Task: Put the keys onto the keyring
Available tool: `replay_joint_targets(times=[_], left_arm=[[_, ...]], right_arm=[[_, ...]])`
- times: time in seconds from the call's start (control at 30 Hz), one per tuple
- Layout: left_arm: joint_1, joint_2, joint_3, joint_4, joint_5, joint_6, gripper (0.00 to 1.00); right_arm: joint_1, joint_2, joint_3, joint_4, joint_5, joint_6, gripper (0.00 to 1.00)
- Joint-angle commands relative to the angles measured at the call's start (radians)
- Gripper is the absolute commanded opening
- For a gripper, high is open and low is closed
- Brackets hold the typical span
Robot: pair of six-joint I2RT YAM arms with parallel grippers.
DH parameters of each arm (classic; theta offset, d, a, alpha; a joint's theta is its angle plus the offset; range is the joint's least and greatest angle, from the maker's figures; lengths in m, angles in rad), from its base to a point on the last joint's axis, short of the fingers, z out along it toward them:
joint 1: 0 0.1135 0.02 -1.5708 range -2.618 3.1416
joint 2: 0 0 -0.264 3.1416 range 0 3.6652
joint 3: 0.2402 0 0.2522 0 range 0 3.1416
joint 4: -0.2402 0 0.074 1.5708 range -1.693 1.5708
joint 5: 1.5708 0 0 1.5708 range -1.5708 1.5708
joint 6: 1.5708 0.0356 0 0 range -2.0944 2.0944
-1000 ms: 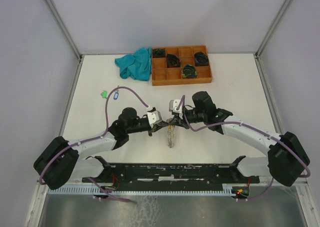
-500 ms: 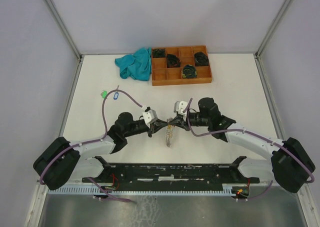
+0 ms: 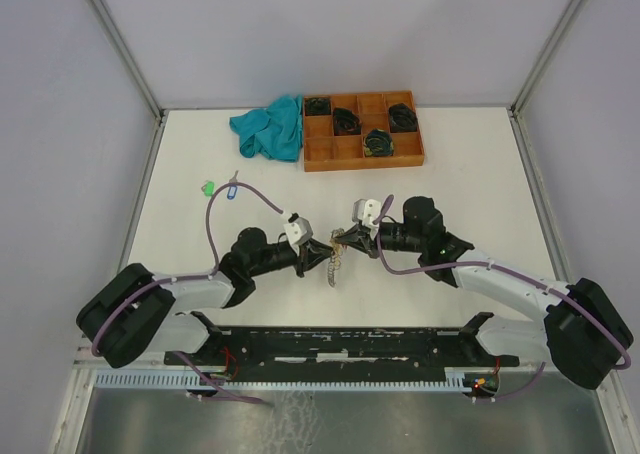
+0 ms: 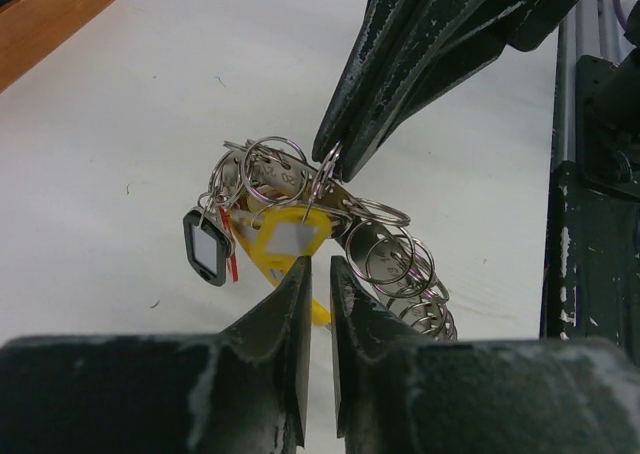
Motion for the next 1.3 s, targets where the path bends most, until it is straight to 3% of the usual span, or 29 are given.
replay_joint_targets(times=[0.0,0.13,0.43,0.87,1.27], left_arm=[[0.006,0.007,-0.008,0.129,0.010,-0.054,0.21],[0.020,-0.075,-0.053,0.118,-0.043,-0.022,0.32],[0.034,-0.187,-0.068,0.094,-0.011,0.080,0.41],[0.047,-0.092,-0.010,0.141,0.092,0.128,0.41],[0.053,-0.063,0.018,0.136,0.168,0.137,0.31]], right_arm=[[-0.001,-0.015,0.009,0.086,-0.015,0.015,0.01],[-0.002,-0.028,0.005,0.051,-0.006,-0.016,0.01],[-0.004,-0.019,0.016,0.028,-0.050,-0.049,0.01],[-0.007,-0.025,0.012,0.030,-0.097,-0.054,0.01],[-0.009,-0.025,0.019,0.019,-0.122,-0.055,0.01]])
